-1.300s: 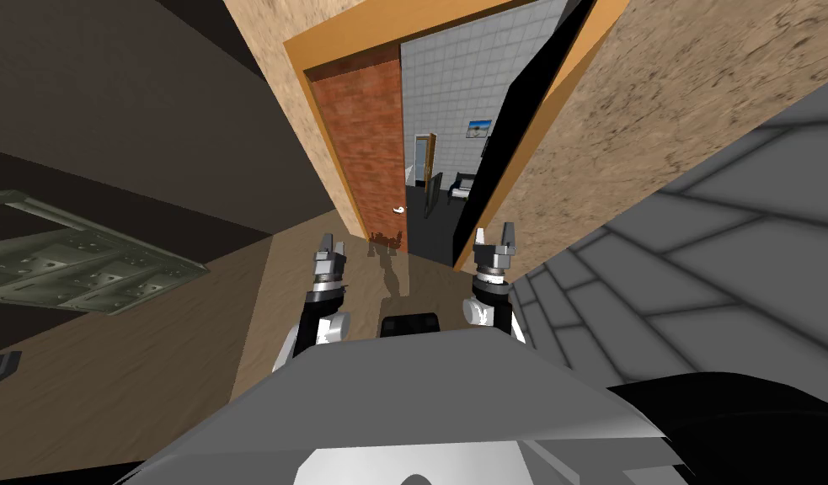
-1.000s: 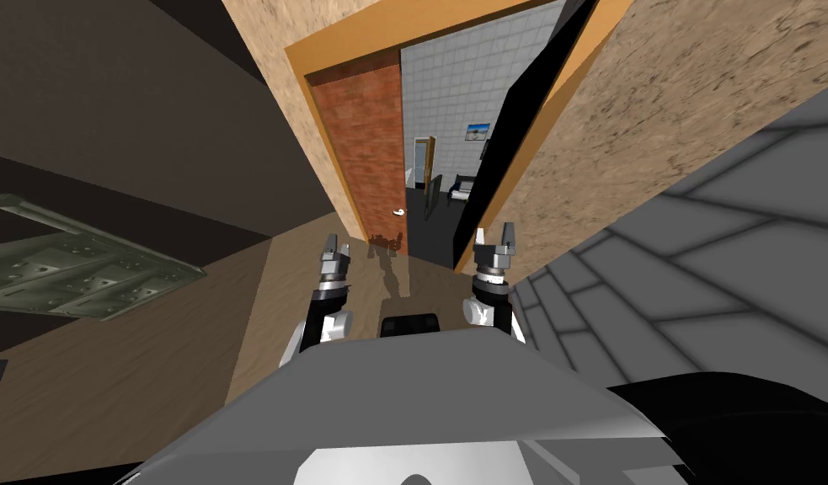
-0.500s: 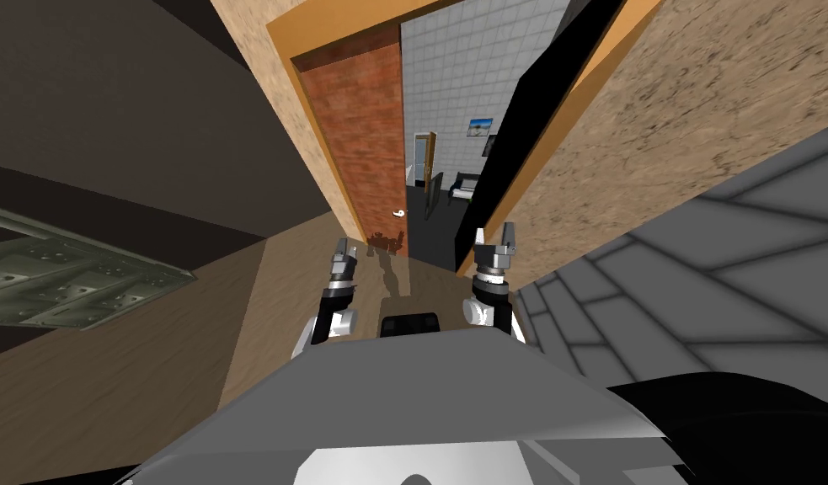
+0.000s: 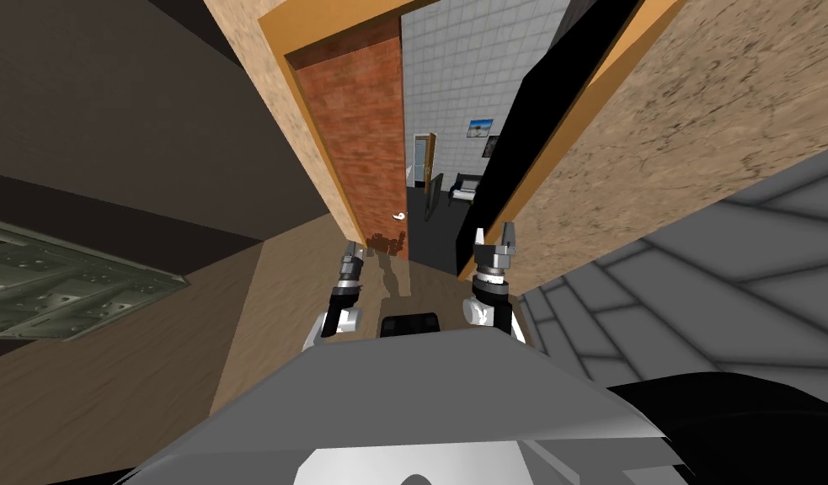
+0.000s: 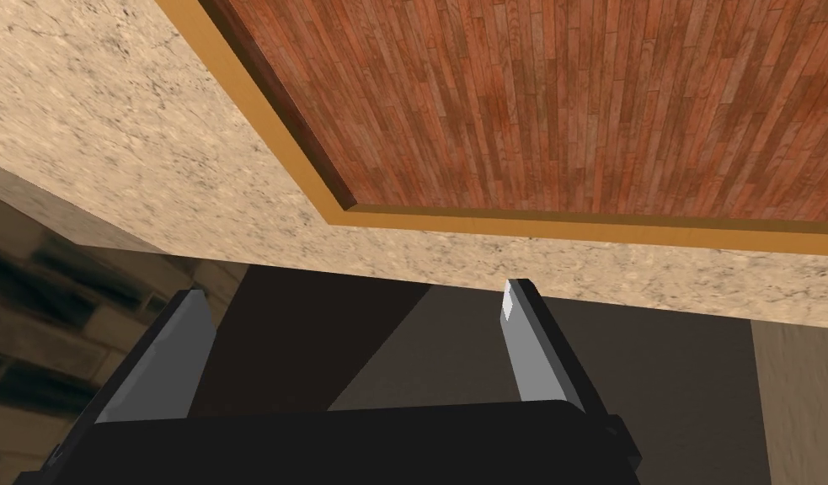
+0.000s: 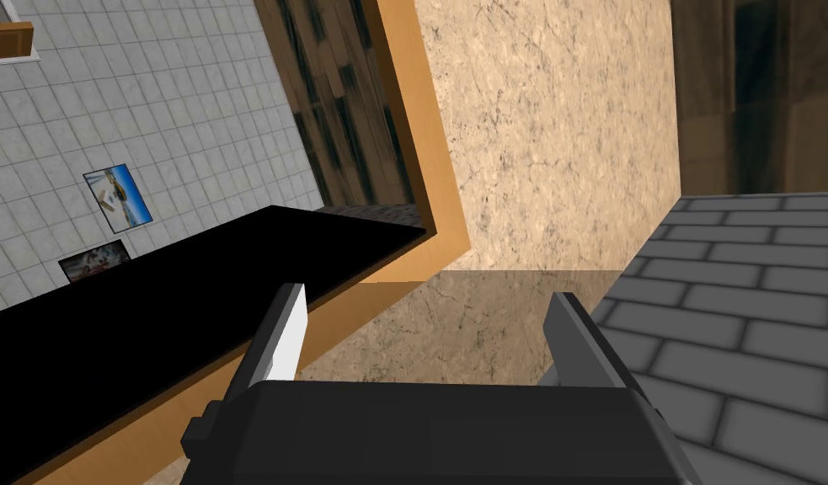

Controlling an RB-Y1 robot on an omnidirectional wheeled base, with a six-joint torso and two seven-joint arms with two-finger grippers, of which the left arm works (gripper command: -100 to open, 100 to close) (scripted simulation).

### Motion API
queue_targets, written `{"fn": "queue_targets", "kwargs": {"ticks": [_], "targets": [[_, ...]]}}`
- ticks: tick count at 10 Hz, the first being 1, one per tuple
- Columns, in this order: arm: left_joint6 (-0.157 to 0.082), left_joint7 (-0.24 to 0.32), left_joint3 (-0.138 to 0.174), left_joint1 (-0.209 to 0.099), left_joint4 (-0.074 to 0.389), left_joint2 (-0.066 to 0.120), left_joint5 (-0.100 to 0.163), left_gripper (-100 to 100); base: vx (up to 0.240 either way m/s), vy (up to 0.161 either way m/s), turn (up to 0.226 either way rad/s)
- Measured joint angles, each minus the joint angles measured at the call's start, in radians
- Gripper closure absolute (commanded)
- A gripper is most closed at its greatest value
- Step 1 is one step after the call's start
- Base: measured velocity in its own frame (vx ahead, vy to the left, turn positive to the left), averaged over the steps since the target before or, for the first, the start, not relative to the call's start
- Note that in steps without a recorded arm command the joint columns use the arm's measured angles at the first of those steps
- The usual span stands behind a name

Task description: Push the door open

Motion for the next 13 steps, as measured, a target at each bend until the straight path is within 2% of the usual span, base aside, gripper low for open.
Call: {"fn": "queue_targets", "kwargs": {"ticks": [5, 8, 13], "targets": [[-0.020, 0.019, -0.010, -0.043, 0.091, 0.013, 0.000, -100, 0.090, 0.021, -0.008], [-0.046, 0.026, -0.019, -0.069, 0.162, 0.015, -0.002, -100, 0.104, 0.014, -0.007], [-0.075, 0.041, -0.036, -0.116, 0.270, 0.018, -0.005, -100, 0.098, 0.022, -0.008]]}}
